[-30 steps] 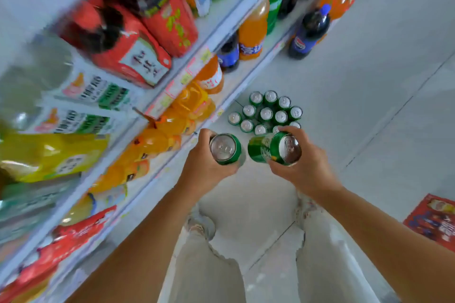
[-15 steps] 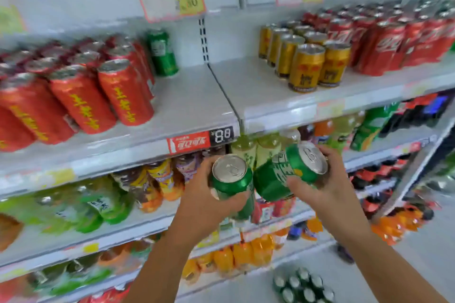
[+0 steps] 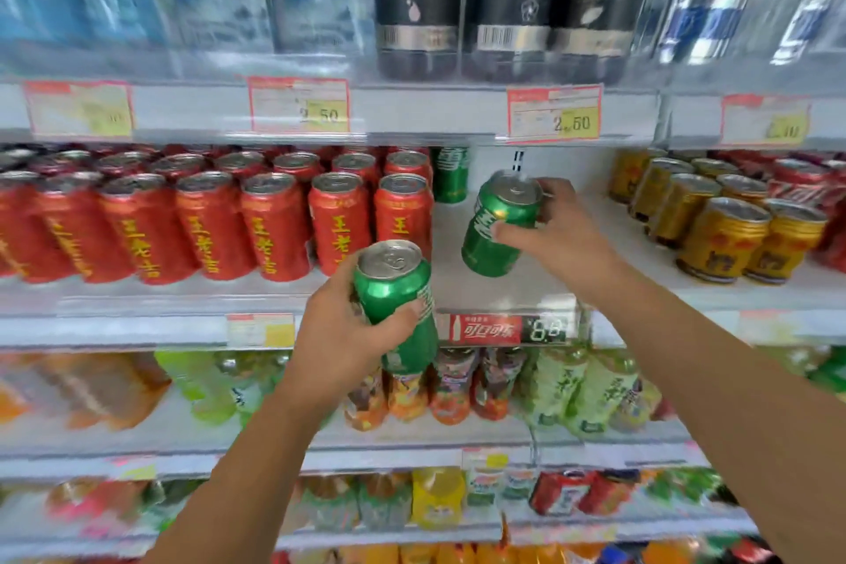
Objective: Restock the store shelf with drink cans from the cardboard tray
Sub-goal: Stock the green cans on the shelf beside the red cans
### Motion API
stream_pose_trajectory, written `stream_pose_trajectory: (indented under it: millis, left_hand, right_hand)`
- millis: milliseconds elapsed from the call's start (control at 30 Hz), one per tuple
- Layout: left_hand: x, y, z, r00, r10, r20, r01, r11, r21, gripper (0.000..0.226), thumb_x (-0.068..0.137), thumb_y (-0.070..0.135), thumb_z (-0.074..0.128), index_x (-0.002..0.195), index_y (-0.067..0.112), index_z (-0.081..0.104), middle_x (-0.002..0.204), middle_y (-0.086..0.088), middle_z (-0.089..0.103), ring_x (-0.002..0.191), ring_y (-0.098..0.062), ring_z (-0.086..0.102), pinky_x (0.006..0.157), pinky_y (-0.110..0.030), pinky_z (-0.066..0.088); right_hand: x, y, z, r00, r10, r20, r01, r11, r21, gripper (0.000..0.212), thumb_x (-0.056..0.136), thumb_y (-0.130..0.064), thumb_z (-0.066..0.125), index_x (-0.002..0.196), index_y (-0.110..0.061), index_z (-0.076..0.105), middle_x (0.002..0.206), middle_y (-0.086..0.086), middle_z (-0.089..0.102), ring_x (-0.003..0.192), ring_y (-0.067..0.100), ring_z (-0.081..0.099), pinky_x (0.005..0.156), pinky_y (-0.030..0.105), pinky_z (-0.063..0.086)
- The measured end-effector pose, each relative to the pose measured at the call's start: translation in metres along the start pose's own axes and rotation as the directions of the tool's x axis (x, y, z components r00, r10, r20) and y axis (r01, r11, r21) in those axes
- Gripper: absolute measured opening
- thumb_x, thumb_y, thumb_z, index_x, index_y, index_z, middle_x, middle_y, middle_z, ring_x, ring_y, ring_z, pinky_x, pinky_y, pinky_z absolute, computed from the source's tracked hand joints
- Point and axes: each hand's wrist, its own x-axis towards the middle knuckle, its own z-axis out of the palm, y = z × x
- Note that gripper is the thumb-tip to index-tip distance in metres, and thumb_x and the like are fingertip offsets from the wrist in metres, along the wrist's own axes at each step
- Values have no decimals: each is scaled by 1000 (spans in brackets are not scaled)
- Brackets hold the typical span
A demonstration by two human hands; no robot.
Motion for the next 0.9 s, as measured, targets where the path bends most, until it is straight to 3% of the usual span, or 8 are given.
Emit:
stream_pose_trajectory:
  millis: [100,267,400,567,767,900]
  left_hand:
    - [9,-11,-1,1000,16,5,-16,1000,11,44,68,33,77,106,40,56,94,29,69,89,10,63,70,-3,45]
    - [24,-23,6,998,24,-63,-27,998,-55,41,64,52,64,101,37,59,90,29,69,83,6,66,69,-12,51]
    - [30,-35,8,992,26,-125,-34,997,-66,36,68,53,62,102,41,61,94,21,71,90,-6,69,79,-35,58]
    - [32,-39,9,988,25,-150,-34,998,-61,36,70,55,63,103,39,62,97,9,72,94,-15,69,83,-51,57]
    - [33,-38,10,988,-1,-154,-10,998,-68,39,70,56,63,104,36,63,98,6,72,95,-15,69,84,-52,57]
    - [33,-37,10,990,-17,-141,6,997,-80,45,71,57,63,108,32,63,101,4,72,97,-16,69,85,-51,57]
  right_hand:
    - [27,15,16,999,50,-20,-50,999,7,56,72,-19,80,119,-18,50,108,-4,64,100,11,62,80,24,48]
    - [40,29,29,996,86,8,-87,994,65,69,79,-21,75,138,-26,40,121,-3,59,109,12,57,79,20,45]
    - [44,42,27,994,97,40,-90,985,-149,88,66,-40,85,139,-24,37,126,-2,53,112,15,54,90,27,45]
    - [67,46,29,994,112,1,-110,978,-175,76,70,-36,84,129,-13,44,121,2,58,107,16,57,83,28,46]
    - [91,47,47,997,78,6,-75,972,-224,69,78,-40,77,131,-13,43,130,6,57,116,22,56,96,37,47]
    - [97,48,58,997,70,30,-63,977,-205,68,87,-36,68,142,-14,34,136,7,54,121,22,54,89,25,40]
